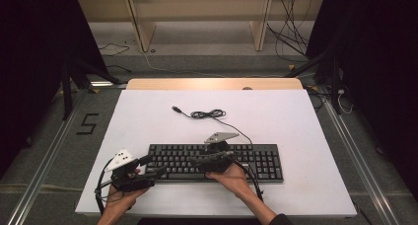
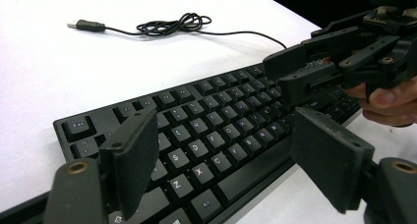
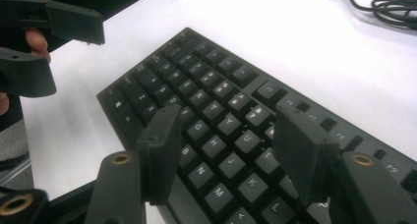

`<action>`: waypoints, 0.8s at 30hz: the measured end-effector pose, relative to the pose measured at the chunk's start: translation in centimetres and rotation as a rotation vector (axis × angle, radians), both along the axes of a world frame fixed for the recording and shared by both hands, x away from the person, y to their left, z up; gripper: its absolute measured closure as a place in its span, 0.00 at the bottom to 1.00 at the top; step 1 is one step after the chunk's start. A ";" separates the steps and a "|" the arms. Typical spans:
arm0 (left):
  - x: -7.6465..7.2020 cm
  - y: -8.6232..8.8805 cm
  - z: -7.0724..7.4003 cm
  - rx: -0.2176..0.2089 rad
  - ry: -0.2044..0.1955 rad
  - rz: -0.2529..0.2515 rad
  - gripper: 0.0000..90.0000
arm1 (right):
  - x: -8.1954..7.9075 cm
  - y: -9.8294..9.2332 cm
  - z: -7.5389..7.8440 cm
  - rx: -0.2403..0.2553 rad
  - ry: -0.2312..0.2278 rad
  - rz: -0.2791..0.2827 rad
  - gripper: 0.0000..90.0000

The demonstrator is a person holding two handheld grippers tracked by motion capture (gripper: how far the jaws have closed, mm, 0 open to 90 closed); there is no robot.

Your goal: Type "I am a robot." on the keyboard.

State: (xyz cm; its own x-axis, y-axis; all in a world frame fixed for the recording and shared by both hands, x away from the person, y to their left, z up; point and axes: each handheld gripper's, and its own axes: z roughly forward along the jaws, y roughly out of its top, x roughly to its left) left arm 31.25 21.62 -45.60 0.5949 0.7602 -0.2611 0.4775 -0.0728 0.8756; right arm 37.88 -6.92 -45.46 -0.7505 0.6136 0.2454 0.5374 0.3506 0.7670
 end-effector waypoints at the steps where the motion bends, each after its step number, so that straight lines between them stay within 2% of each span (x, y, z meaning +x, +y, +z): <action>1: 0.0 0.0 0.0 0.002 0.000 -0.002 0.29 | 0.1 -0.1 0.0 0.000 -0.005 -0.001 0.51; 9: 0.0 0.0 0.0 0.001 -0.003 0.000 0.29 | 0.5 -1.0 0.2 -0.014 -0.007 -0.036 0.61; 19: 0.0 0.0 0.0 0.001 -0.005 -0.001 0.29 | 0.9 -1.9 -0.1 -0.048 -0.017 -0.080 0.88; 24: 0.0 0.0 0.0 0.002 -0.004 -0.001 0.29 | 1.1 -2.3 -0.5 -0.073 -0.006 -0.089 0.98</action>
